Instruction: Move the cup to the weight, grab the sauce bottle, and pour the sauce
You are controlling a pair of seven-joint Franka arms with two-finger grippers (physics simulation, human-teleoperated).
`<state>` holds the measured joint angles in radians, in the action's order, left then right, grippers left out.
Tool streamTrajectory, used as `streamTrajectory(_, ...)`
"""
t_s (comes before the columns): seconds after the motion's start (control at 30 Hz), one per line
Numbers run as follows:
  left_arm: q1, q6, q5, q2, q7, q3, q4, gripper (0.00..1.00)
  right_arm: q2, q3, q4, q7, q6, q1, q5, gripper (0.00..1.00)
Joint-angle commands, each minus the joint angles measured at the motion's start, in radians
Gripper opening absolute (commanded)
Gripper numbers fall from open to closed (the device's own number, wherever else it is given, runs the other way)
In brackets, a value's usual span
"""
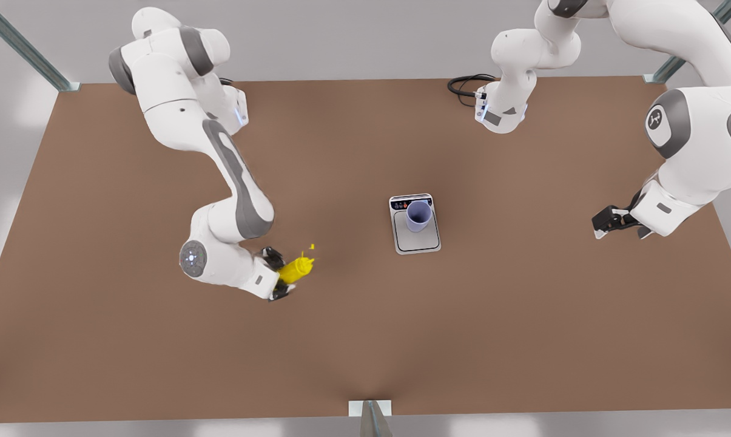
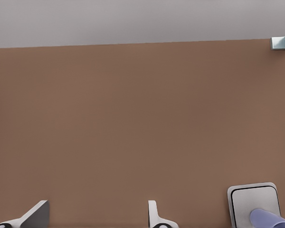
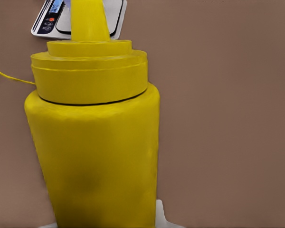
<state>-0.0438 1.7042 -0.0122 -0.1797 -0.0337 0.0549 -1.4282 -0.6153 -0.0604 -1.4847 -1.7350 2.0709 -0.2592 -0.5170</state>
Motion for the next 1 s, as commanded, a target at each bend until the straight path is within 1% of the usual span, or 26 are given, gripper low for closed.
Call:
streamTrajectory(0.0, 0.001, 0.000, 0.000, 0.000, 0.002, 0.000, 0.000, 1.00, -0.001, -0.001, -0.006, -0.027, -0.002, 0.012, -0.021, 0.58)
streamTrajectory(0.1, 0.001, 0.000, 0.000, -0.001, 0.002, -0.001, 0.000, 1.00, -0.038, -0.012, -0.065, -0.250, -0.046, 0.130, -0.228, 0.58)
streamTrajectory(0.27, 0.001, 0.000, 0.000, -0.004, 0.000, -0.001, 0.018, 1.00, -0.142, -0.010, -0.117, -0.558, -0.279, 0.299, -0.462, 0.58)
streamTrajectory(0.37, 0.001, 0.000, 0.000, -0.004, 0.002, -0.001, 0.018, 1.00, -0.192, -0.019, -0.120, -0.664, -0.319, 0.348, -0.502, 0.58)
streamTrajectory(0.77, 0.001, 0.000, 0.000, -0.017, -0.002, -0.001, 0.020, 1.00, -0.248, -0.018, -0.109, -0.650, -0.301, 0.359, -0.498, 0.59)
streamTrajectory(0.8, 0.001, -0.002, -0.002, -0.017, -0.006, -0.001, 0.020, 1.00, -0.248, -0.018, -0.109, -0.649, -0.299, 0.357, -0.498, 0.63)
streamTrajectory(0.83, 0.001, -0.002, -0.002, -0.017, -0.006, -0.001, 0.020, 1.00, -0.248, -0.018, -0.109, -0.649, -0.299, 0.359, -0.497, 0.71)
streamTrajectory(0.9, 0.001, -0.002, -0.002, -0.017, -0.006, -0.001, 0.020, 1.00, -0.248, -0.018, -0.109, -0.649, -0.299, 0.357, -0.497, 0.73)
streamTrajectory(0.93, 0.001, 0.000, 0.000, -0.017, -0.006, -0.001, 0.020, 1.00, -0.248, -0.018, -0.111, -0.649, -0.299, 0.359, -0.497, 0.78)
streamTrajectory(0.97, 0.001, 0.000, -0.002, -0.017, -0.006, -0.001, 0.020, 1.00, -0.248, -0.018, -0.111, -0.649, -0.299, 0.359, -0.497, 0.79)
